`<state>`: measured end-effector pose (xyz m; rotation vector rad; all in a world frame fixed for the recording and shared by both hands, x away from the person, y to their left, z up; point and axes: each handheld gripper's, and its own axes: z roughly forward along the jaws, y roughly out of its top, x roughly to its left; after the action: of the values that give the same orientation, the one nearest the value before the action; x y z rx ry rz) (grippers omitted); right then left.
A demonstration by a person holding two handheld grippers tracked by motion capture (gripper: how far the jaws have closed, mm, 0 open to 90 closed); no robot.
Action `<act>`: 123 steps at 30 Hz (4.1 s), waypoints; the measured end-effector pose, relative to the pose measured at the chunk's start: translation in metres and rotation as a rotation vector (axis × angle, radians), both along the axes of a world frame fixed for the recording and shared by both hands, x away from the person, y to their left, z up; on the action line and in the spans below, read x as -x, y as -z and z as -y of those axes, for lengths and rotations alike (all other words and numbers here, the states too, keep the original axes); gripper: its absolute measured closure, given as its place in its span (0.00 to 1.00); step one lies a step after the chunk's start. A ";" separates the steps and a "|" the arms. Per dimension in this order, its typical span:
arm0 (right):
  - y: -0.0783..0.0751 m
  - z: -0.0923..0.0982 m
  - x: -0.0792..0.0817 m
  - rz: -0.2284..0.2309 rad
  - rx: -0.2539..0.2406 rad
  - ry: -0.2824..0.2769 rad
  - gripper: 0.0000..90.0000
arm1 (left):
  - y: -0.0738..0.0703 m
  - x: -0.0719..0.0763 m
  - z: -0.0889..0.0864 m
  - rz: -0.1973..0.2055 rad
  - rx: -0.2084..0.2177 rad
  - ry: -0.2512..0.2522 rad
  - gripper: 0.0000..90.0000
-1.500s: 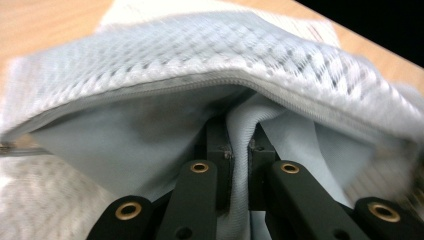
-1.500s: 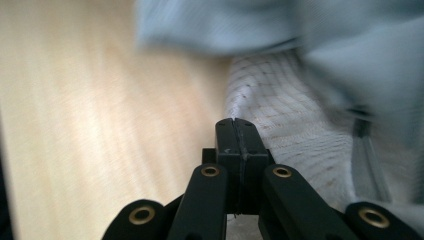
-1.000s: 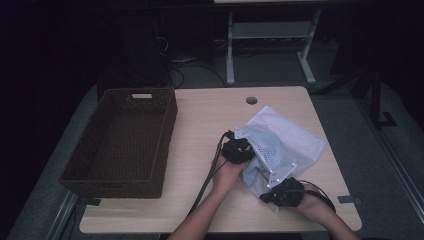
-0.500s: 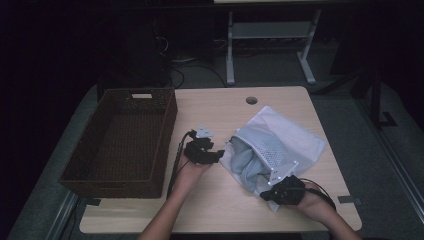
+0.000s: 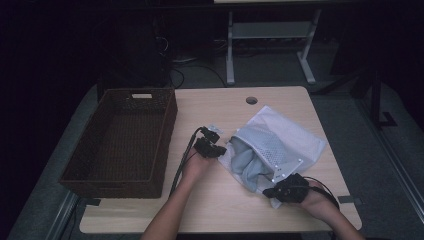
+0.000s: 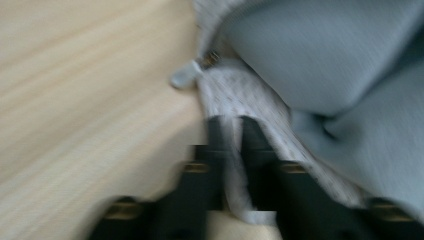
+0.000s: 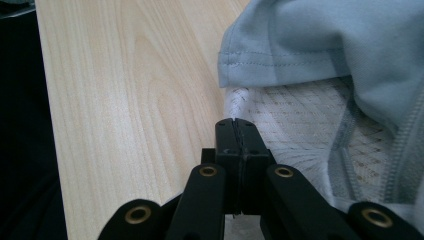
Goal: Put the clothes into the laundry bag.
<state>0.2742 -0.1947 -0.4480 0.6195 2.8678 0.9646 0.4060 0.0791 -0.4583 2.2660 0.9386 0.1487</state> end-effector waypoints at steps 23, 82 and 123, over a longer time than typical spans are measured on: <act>-0.053 -0.004 -0.027 0.163 -0.171 0.143 0.67 | -0.017 0.110 -0.056 0.023 0.071 0.018 0.99; -0.061 0.000 -0.030 0.172 -0.288 0.107 0.98 | -0.018 0.065 0.048 0.216 0.102 -0.021 0.79; -0.053 0.028 -0.032 0.148 -0.278 0.226 0.84 | -0.024 0.069 0.082 0.186 0.083 0.147 0.94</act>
<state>0.3059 -0.2231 -0.3951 0.8324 2.4906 1.3180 0.3365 -0.0033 -0.4345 2.1919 0.6671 0.2465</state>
